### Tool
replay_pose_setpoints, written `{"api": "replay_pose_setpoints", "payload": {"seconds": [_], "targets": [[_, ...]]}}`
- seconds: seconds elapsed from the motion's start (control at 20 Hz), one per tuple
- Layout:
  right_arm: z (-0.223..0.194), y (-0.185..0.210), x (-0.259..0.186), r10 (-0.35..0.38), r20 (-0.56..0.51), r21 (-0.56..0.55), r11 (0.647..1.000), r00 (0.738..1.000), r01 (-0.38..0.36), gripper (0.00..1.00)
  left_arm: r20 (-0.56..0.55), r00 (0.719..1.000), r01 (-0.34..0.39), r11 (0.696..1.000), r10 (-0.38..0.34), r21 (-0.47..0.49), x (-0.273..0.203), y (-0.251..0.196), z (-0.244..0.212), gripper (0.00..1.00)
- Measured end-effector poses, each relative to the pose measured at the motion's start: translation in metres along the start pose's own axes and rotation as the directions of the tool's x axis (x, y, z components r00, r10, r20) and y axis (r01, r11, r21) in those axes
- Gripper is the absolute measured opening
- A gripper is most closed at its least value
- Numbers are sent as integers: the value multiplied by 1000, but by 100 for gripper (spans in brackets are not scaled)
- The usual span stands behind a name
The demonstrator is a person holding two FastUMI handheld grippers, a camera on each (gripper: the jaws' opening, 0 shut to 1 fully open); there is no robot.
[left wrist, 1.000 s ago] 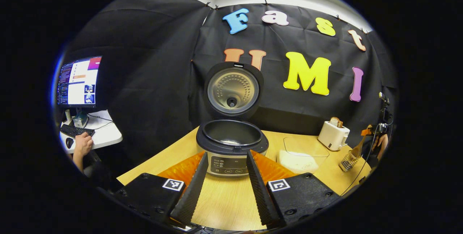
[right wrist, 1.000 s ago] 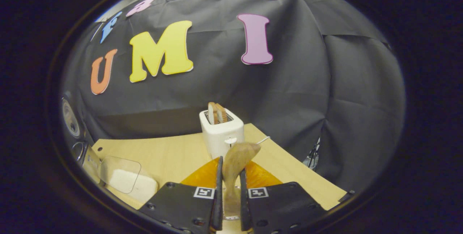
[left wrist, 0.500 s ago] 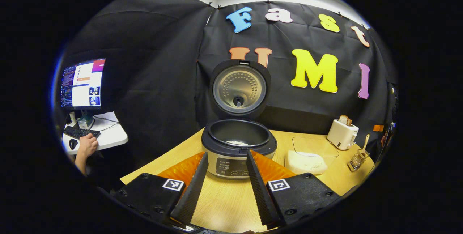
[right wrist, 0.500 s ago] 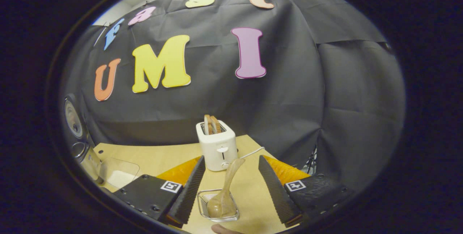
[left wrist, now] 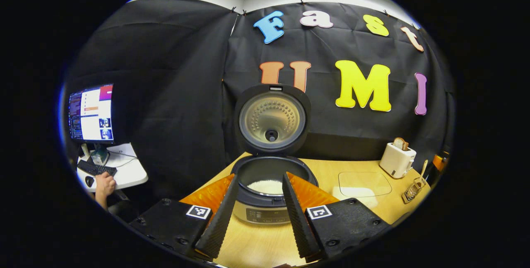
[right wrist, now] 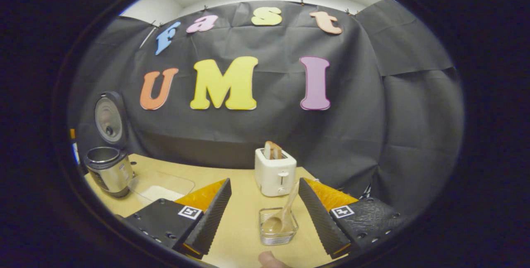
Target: Close the left gripper, press the button to open the rice cooker; take a wooden spoon from the chopstick holder with the right hand, scoop a spoonful of rice and pour it into the rice cooker, then put the wooden spoon back into the chopstick holder.
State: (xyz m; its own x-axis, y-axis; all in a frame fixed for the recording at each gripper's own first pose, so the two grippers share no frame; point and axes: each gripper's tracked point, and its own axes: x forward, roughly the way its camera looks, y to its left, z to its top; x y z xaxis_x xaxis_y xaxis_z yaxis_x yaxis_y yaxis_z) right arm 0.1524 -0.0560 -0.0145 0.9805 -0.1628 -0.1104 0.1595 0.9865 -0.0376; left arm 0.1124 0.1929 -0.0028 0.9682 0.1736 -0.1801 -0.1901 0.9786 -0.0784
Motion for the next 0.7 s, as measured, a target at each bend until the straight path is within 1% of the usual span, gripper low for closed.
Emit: {"api": "replay_pose_setpoints", "payload": {"seconds": [0.05, 0.15, 0.25, 0.3, 0.35, 0.4, 0.45, 0.55, 0.6, 0.7], "targets": [[-3, 9, -5, 20, -4, -4, 1000, 1000, -20, 95, 4, 1000, -3, 1000, 3, 3, 6, 2, 10, 69], [-9, 30, -6, 84, -16, 23, 996, 996, -83, 96, 27, 1000, -7, 1000, 7, 6, 20, 3, 34, 69], [-21, 39, -4, 109, -27, 46, 993, 994, -108, 96, 35, 999, -30, 999, 29, 23, 34, 7, 57, 69], [-25, 45, -4, 123, -31, 43, 992, 992, -122, 97, 48, 998, -49, 998, 47, 40, 41, 10, 71, 69], [-28, 48, -4, 134, -31, 20, 991, 990, -134, 95, 74, 995, -64, 997, 60, 50, 49, 12, 88, 70], [-31, 48, -3, 134, -27, -14, 991, 991, -135, 96, 100, 993, -68, 997, 63, 48, 56, 12, 105, 69], [-33, 44, -1, 116, -22, -49, 992, 993, -117, 97, 117, 992, -54, 998, 50, 33, 64, 7, 118, 69], [-38, 38, 1, 85, -14, -98, 991, 996, -86, 95, 113, 994, -12, 1000, 11, 5, 78, -10, 140, 69], [-37, 40, 3, 86, -9, -105, 991, 996, -87, 96, 111, 994, -15, 1000, 14, 12, 86, -13, 152, 69], [-36, 45, 3, 122, 5, -86, 989, 993, -121, 98, 121, 993, -17, 1000, 16, 2, 103, -20, 170, 69]]}}
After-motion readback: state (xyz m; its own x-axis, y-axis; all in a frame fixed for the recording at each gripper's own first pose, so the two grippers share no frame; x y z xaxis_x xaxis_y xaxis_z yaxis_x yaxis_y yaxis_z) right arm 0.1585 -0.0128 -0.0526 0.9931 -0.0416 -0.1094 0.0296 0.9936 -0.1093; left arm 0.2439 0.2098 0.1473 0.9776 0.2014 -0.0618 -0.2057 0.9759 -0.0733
